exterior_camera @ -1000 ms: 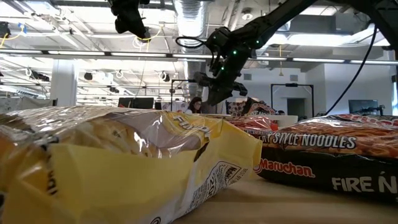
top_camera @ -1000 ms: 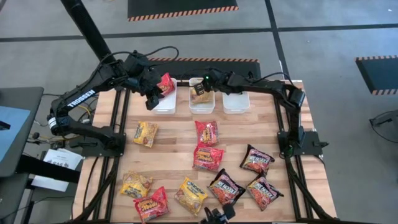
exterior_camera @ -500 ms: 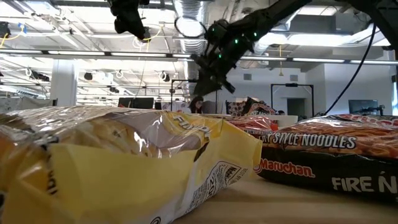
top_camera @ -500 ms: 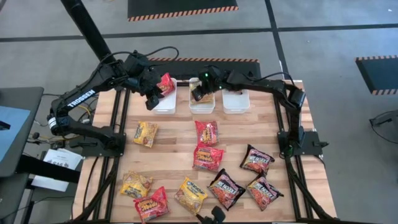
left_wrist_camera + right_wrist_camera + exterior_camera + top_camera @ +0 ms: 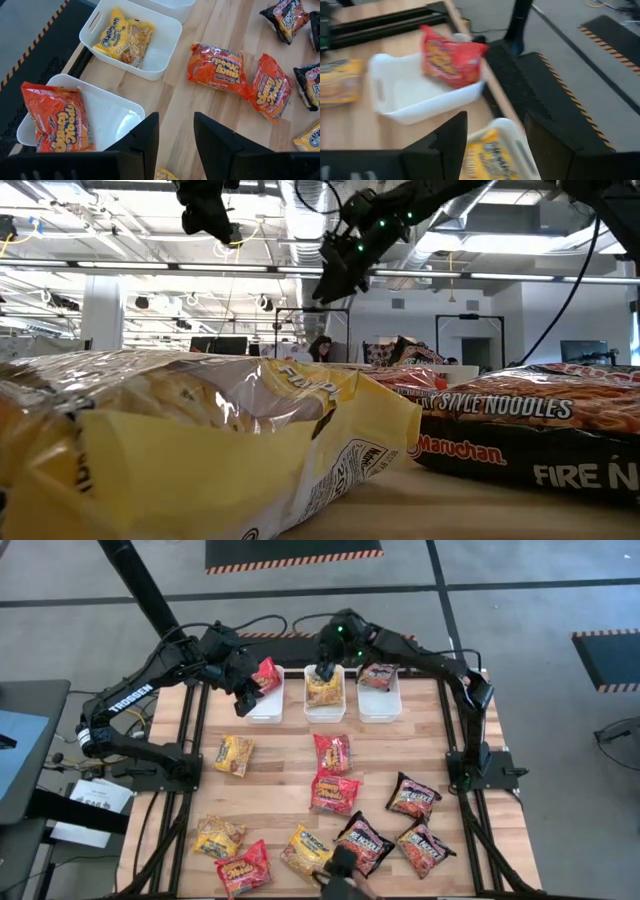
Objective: Sort Maruchan noodles
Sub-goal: Put the yellow noodle pack into the middle white bin
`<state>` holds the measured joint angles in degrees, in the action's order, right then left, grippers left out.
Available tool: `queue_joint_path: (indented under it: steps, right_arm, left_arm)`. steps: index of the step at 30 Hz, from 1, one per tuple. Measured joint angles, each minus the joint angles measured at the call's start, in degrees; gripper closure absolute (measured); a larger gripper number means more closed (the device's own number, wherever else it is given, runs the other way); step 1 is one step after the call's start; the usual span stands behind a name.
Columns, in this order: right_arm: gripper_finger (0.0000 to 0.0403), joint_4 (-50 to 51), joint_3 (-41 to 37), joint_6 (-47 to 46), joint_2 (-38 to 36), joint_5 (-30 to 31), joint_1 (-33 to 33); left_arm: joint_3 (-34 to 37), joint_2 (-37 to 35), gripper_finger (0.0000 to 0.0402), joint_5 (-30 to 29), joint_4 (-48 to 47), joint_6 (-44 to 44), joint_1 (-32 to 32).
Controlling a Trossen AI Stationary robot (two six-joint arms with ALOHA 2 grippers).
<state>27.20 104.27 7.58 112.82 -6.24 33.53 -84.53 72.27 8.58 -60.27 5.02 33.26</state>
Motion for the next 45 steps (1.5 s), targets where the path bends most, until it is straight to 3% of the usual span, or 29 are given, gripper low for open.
queue_joint_path:
  steps: [6, 13, 27, 34, 45]
  right_arm:
    - [0.0178, 0.68, -0.02, -4.01, 3.94, -5.08, 2.93]
    - [0.0178, 4.17, -0.09, -1.89, 8.72, -5.63, 2.01]
    - [0.0178, 11.3, -0.15, -1.88, 14.13, -0.55, 0.99]
    - [0.0178, 10.23, -0.11, -3.38, 14.11, 2.04, 0.07]
    - [0.0217, 12.93, 0.11, -6.68, 16.23, 3.44, -1.37]
  left_arm:
    - [0.0, 0.0, 0.0294, -0.02, 0.16, -0.13, 0.0]
    - [0.0, 0.0, 0.0294, -0.2, 0.21, -0.13, 0.0]
    - [0.0, 0.0, 0.0294, -0.28, 0.21, -1.29, 0.0]
    - [0.0, 0.0, 0.0294, -0.37, 0.21, -1.73, 0.0]
    - [0.0, 0.0, 0.0294, -0.43, 0.21, -1.84, 0.0]
